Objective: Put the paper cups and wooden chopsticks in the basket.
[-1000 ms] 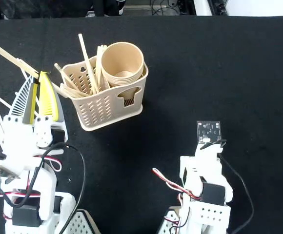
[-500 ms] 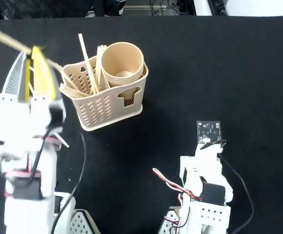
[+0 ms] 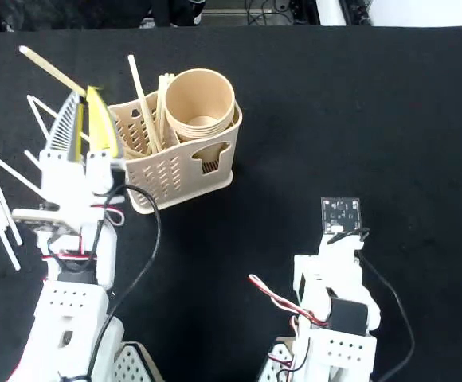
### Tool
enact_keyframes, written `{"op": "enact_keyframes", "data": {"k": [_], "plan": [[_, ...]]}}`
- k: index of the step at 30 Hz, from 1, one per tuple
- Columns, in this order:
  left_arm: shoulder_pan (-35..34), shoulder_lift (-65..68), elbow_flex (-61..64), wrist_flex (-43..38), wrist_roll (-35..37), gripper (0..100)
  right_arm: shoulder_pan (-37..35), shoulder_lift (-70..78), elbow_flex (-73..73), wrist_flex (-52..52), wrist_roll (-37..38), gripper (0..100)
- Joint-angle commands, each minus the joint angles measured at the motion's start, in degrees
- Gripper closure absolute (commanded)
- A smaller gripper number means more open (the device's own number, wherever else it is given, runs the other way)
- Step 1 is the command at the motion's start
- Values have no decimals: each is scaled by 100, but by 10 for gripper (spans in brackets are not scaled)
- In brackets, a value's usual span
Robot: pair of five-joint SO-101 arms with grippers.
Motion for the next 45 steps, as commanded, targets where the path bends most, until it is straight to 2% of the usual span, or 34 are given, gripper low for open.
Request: {"op": "enact_keyframes", "data": {"k": [1,6,9,12,17,20,23,26,28,30,32,37,41,45], "plan": [[268,281,31,-211,-53,971,-62,-382,-48,18,-9,985],[435,782,-4,-202,-53,963,-62,-382,-48,18,-9,985],[409,1011,-13,-185,-26,882,-62,-382,-48,18,-9,985],[418,1055,-145,475,-18,838,-62,-382,-48,18,-9,985],[312,826,-1226,2637,0,810,-62,-382,-48,18,-9,985],[101,615,-2009,3877,316,808,-62,-382,-48,18,-9,985],[-295,308,-2897,5099,519,809,-62,-382,-48,18,-9,985],[-690,70,-3881,6804,510,809,-62,-382,-48,18,-9,985],[-1121,53,-4453,7895,519,809,-62,-382,-48,18,-9,985],[-1657,193,-4796,8607,527,809,-62,-382,-48,18,-9,985],[-2264,484,-4919,8862,607,809,-62,-382,-48,18,-9,985],[-3415,1873,-4954,8879,501,808,-62,-382,-48,18,-9,985],[-3837,3543,-5332,8668,88,808,-62,-382,-48,18,-9,985],[-4171,5389,-6352,8879,-176,808,-62,-382,-48,18,-9,985]]}}
